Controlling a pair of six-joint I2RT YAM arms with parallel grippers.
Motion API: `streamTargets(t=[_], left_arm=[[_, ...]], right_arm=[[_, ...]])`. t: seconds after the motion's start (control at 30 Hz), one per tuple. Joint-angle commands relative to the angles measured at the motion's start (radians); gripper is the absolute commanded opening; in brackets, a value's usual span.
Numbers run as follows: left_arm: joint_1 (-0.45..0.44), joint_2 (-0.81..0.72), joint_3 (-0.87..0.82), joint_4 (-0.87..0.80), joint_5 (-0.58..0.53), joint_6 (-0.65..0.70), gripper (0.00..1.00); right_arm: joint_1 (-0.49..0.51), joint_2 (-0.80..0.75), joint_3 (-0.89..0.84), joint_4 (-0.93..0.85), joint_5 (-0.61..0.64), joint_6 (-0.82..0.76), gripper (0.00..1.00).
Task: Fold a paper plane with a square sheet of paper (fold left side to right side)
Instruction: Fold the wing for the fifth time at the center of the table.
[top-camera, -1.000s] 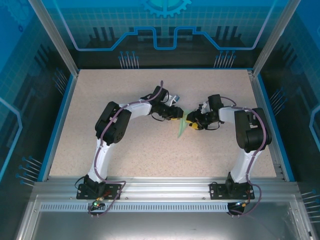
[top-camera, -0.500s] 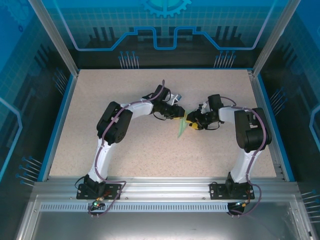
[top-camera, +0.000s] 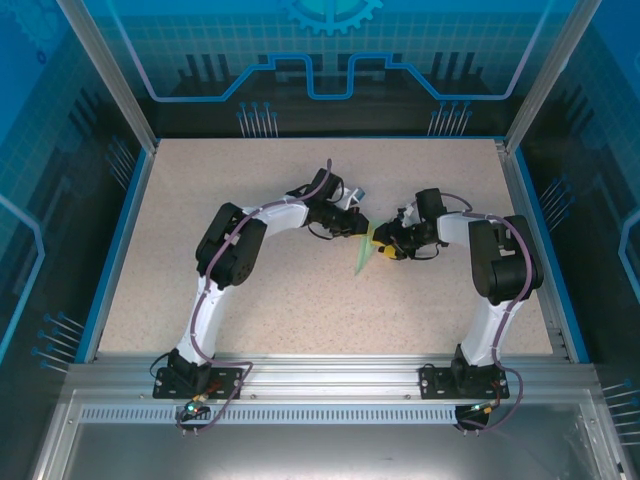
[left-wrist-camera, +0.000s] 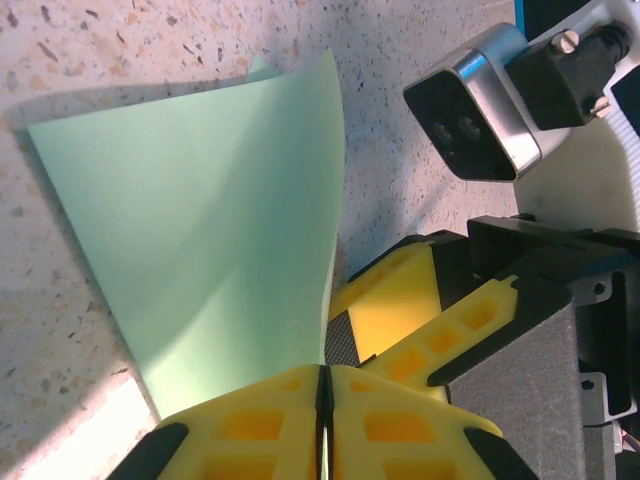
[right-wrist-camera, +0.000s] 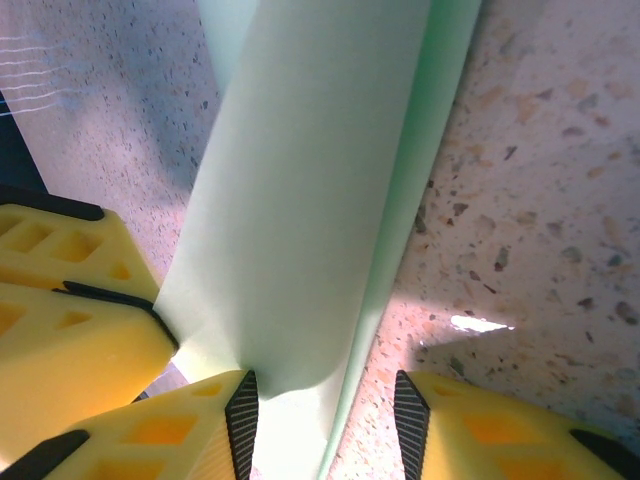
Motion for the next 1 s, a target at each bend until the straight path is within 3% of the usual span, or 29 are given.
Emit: streamTargets(t=[0.0,0.97], left_arm=[[-0.004,0.034,0.043,-0.054,-0.01,0.042,0.11],[0.034,0.124,0.131,-0.109,-0.023,0.11,0.1]], right_arm=[[0.027,0.094,-0.013,0.032,0.15,-0.028,0.44],[0.018,0.025,-0.044,0.047,0.144,-0.065,0.41]])
